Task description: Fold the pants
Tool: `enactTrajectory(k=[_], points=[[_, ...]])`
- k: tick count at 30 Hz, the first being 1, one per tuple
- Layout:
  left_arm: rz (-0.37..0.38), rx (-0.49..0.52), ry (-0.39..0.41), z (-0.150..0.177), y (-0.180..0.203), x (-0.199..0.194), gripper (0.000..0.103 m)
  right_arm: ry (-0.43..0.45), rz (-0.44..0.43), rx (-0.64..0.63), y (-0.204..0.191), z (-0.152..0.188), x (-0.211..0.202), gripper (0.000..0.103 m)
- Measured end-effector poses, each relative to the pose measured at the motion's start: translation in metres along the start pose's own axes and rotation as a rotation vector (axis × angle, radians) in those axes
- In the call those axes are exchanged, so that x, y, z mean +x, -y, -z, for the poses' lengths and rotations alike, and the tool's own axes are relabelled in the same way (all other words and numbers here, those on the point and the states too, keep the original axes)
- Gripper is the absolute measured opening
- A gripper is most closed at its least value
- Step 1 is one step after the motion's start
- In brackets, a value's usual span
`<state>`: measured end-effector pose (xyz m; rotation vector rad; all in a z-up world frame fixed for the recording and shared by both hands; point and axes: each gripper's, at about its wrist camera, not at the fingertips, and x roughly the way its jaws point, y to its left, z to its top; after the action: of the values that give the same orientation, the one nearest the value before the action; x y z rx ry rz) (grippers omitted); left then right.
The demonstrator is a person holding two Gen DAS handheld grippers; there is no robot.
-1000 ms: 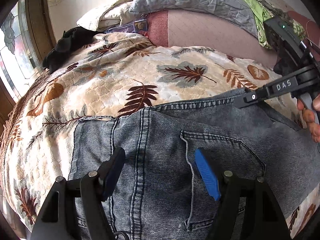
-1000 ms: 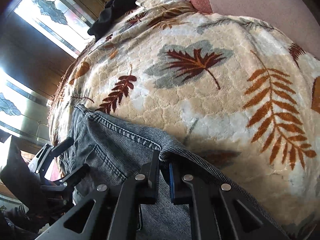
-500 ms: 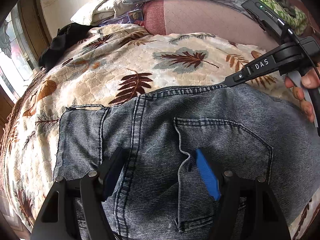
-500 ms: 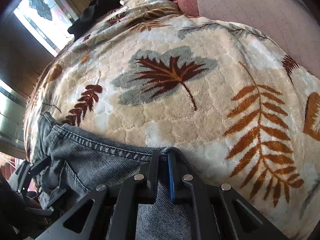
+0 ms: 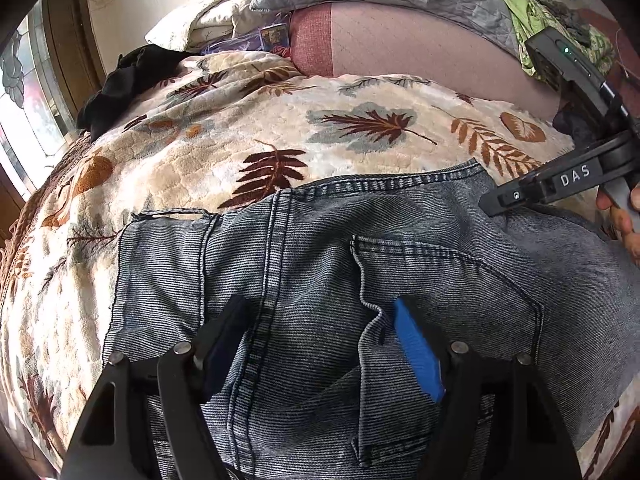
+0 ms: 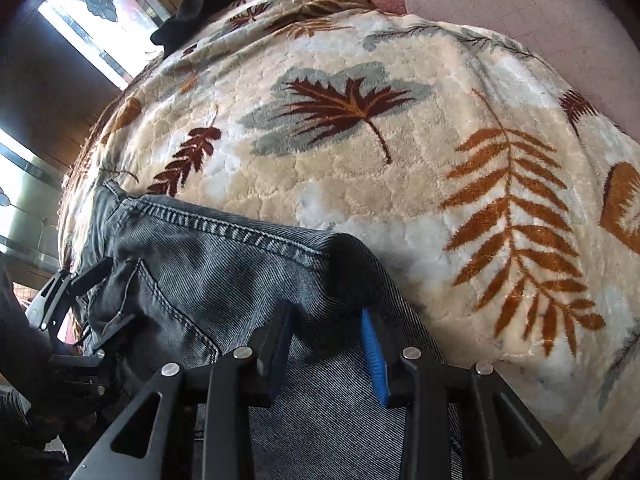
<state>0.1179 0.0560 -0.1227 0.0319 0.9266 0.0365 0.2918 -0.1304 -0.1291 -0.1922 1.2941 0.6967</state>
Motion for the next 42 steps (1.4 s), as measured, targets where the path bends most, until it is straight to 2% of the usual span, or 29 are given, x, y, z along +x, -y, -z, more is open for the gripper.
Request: enactTrajectory(k=[1,2,3,5,8,10,12,16,18,22,25,27,35,36,37,38,39,40,42], points=[[0.001,0.0,0.002,0.0,0.0,0.0,0.076,-0.01,0.016,-0.014,-0.002,0.0,0.002,0.03],[0.001,0.0,0.004,0.0,0.0,0.0,0.076,-0.012,0.027,-0.025,-0.003,-0.002,0.001,0.019],[0.001,0.001,0.005,0.001,-0.001,-0.001,0.076,-0.006,0.029,-0.032,-0.004,-0.004,-0.002,0.014],[0.001,0.002,0.008,0.001,-0.001,-0.001,0.076,0.036,0.087,-0.051,-0.007,-0.01,-0.015,0.002],[-0.005,0.001,0.009,0.001,0.0,-0.001,0.076,0.068,0.114,-0.05,-0.007,-0.021,-0.025,0.001],[-0.009,0.004,0.012,0.001,0.001,-0.001,0.076,0.056,0.132,-0.058,-0.008,-0.025,-0.018,0.001],[-0.012,0.004,0.013,0.001,0.002,0.0,0.077,0.088,0.137,-0.043,-0.007,-0.022,-0.017,0.001],[-0.011,0.002,0.017,0.002,0.0,-0.001,0.077,0.149,0.085,0.037,0.011,-0.004,-0.048,0.002],[-0.009,-0.004,0.016,0.002,-0.001,-0.001,0.077,0.096,0.057,0.015,0.017,0.011,-0.057,0.002],[-0.019,-0.006,0.015,0.002,0.001,0.0,0.078,-0.028,0.127,-0.046,0.03,0.039,-0.05,0.002],[-0.022,0.0,0.018,0.002,0.001,0.0,0.078,-0.081,0.118,-0.053,0.04,0.053,-0.041,0.002],[-0.022,0.0,0.02,0.002,0.002,0.0,0.078,-0.099,0.098,-0.085,0.039,0.06,-0.038,0.002],[-0.017,0.004,0.025,0.002,0.001,0.001,0.079,-0.127,0.145,-0.173,0.033,0.061,-0.034,0.005],[-0.016,0.003,0.024,0.002,0.0,0.001,0.079,-0.129,0.145,-0.181,0.032,0.061,-0.034,0.009],[-0.015,0.003,0.023,0.001,0.0,0.001,0.079,-0.127,0.142,-0.185,0.031,0.061,-0.035,0.034],[-0.015,0.002,0.024,0.001,0.001,0.001,0.079,-0.118,0.137,-0.181,0.03,0.061,-0.035,0.076],[-0.015,0.003,0.023,0.001,0.001,0.001,0.079,-0.098,0.134,-0.185,0.029,0.061,-0.036,0.095],[-0.015,0.003,0.023,0.001,0.001,0.001,0.079,-0.089,0.13,-0.207,0.027,0.062,-0.036,0.103],[-0.014,0.001,0.023,0.001,0.001,0.001,0.079,-0.091,0.121,-0.22,0.027,0.063,-0.037,0.103]])
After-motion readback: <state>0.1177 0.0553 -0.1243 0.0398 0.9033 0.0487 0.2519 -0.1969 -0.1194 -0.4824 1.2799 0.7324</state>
